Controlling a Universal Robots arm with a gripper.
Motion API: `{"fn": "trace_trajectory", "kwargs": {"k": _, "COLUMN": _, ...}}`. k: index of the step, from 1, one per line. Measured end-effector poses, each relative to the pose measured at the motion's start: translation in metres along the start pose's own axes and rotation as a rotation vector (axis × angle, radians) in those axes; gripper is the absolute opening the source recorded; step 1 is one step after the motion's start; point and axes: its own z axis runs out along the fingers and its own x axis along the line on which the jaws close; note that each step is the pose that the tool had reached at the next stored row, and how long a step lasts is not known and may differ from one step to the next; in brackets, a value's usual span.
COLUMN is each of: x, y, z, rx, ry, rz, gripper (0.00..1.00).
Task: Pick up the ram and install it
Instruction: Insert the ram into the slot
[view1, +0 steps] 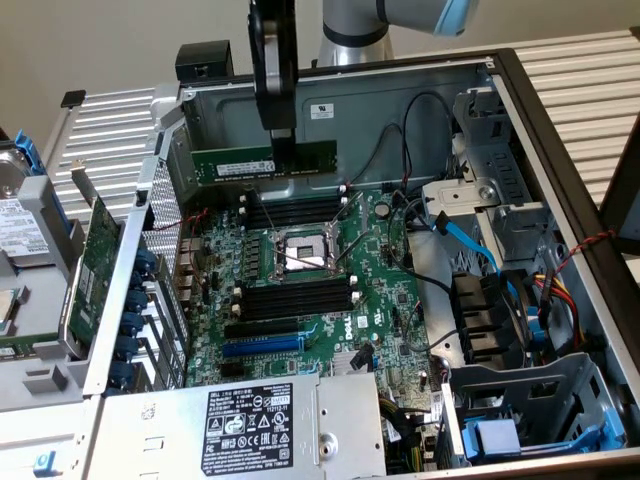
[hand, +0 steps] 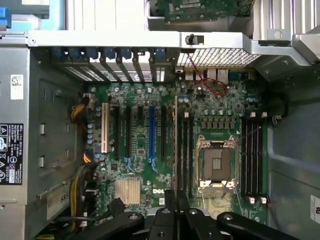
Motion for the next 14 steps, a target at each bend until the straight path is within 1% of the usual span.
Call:
{"fn": "trace_trajectory", "kwargs": {"k": 5, "x": -0.004, "y": -0.0064, "z": 0.0033, "rx": -0.0001, "ry": 0.0002, "rz": -0.014, "gripper": 0.13}}
{"fn": "trace_trajectory", "kwargs": {"k": 8, "x": -0.008, "y": -0.0102, "z": 0.0065, "rx": -0.0003, "ry": 0.0006, "rz": -0.032, "gripper": 0.13}}
{"fn": "trace_trajectory", "kwargs": {"k": 9, "x": -0.012, "y": -0.0104, "z": 0.0081, "rx": 0.0003, "ry": 0.0008, "rz": -0.042, "gripper": 0.13}}
{"fn": "trace_trajectory", "kwargs": {"k": 14, "x": -0.027, "y": -0.0115, "z": 0.0121, "rx": 0.0033, "ry": 0.0006, "rz": -0.043, "gripper": 0.13}}
